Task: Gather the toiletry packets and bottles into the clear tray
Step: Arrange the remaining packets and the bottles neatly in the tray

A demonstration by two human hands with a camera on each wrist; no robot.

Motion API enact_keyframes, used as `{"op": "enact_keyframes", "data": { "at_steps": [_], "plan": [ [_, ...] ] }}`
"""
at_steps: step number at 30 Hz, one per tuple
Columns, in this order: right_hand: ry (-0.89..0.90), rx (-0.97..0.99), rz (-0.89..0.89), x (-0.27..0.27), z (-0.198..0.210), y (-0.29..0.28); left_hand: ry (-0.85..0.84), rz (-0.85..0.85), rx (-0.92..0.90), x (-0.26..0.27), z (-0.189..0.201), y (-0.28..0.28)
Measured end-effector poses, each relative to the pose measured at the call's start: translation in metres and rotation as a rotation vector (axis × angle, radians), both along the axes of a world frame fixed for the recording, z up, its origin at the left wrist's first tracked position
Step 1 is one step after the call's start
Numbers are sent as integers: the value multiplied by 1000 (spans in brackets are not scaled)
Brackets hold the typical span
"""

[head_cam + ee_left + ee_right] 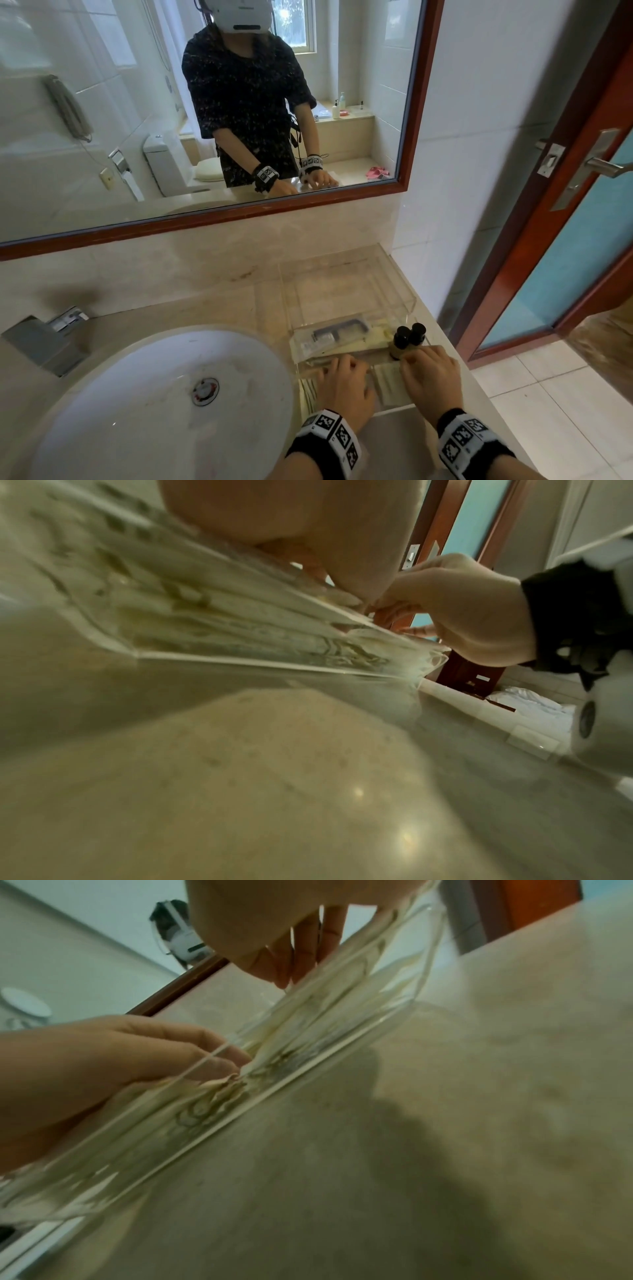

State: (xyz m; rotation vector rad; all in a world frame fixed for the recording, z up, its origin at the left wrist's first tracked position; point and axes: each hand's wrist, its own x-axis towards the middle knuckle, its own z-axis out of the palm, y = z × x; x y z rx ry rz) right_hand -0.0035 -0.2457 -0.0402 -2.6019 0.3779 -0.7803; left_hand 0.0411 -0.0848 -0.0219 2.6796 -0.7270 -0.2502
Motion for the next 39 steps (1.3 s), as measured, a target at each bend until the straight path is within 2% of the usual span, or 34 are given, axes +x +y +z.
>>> {"op": "enact_keyframes", "data": {
  "at_steps": [3, 11, 13, 15, 18, 21, 25, 30, 36, 39],
  "plan": [
    [22, 81, -72, -2, -1, 3, -14, -26, -19, -1, 2, -2],
    [64, 222, -94, -1, -13, 21, -83, -107, 57, -6, 4, -9],
    [59, 240, -81, -1, -14, 23, -147, -124, 61, -5, 5, -8],
    [41, 242, -36, -2, -17, 24, -122, -120, 88, -5, 1, -8],
    [28, 179, 30, -4, -18, 25, -189, -98, 50, -1, -3, -6],
    [7, 30, 28, -6, -6, 30, -207, -34, -13, 3, -2, -1],
    [50, -81, 196, 8, 4, 42, -137, 8, 29, 4, -1, 6],
    [281, -79, 253, 23, 3, 40, -14, 60, 146, 4, 3, 4],
    [317, -153, 316, 15, 5, 26, 36, 52, 217, 7, 2, 0],
    [316, -122, 339, 14, 2, 21, -14, 71, 169, 5, -5, 2]
  ]
}}
